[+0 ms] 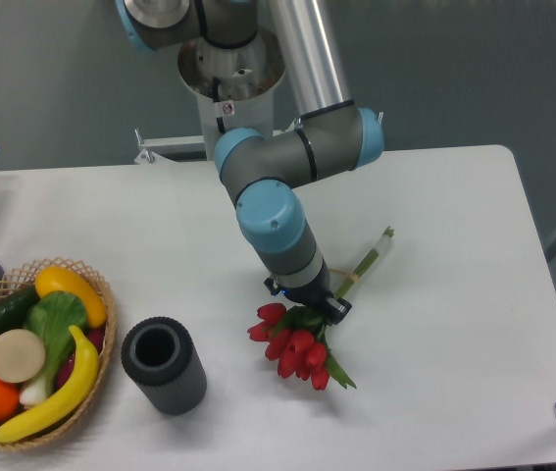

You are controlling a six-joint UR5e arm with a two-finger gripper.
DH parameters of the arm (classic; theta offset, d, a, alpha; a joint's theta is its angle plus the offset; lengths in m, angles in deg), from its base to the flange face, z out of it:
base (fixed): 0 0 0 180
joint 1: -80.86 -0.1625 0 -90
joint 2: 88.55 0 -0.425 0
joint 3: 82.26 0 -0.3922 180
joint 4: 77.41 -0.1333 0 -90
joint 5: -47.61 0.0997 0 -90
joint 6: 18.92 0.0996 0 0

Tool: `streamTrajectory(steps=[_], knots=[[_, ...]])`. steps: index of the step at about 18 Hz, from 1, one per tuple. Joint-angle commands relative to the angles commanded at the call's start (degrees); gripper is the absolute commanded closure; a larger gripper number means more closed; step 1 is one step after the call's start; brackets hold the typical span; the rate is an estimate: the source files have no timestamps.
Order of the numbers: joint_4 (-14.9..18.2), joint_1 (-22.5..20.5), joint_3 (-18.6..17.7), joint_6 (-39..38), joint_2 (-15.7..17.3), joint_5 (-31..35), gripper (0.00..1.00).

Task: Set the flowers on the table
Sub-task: 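Lower the held tulip bouquet toward the table beside the black cup, then open the gripper to release the tulips onto the table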

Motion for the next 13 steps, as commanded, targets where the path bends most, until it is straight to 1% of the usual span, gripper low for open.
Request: streamTrajectory(steps=[1,2,4,5,6,7,8,10,12,13], knots=[[0.0,0.0,-0.1,0.0,-0.1,0.0,0.59],[0.0,0.1,-0.1,0.0,-0.1,0.1,0.57],[0.0,0.1,-0.1,0.1,-0.2,0.1,0.39],[0.0,0.1,-0.1,0.3,-0.4,0.1,0.19],[-0.1,0.0,0.0,0.2,-0.4,0.1,0.12],[-0.1,0.0,0.1,0.3,-0.4,0.1,0.02],[-0.1,0.0,0.2,0.2,-0.3,0.1,0.00],[-0.1,0.0,0.3,0.2,0.2,0.1,0.00],[-0.1,0.0,0.0,0.3,1.6,0.1,0.00],[-0.1,-0.2,0.1,0.5,2.8,0.0,0.00]])
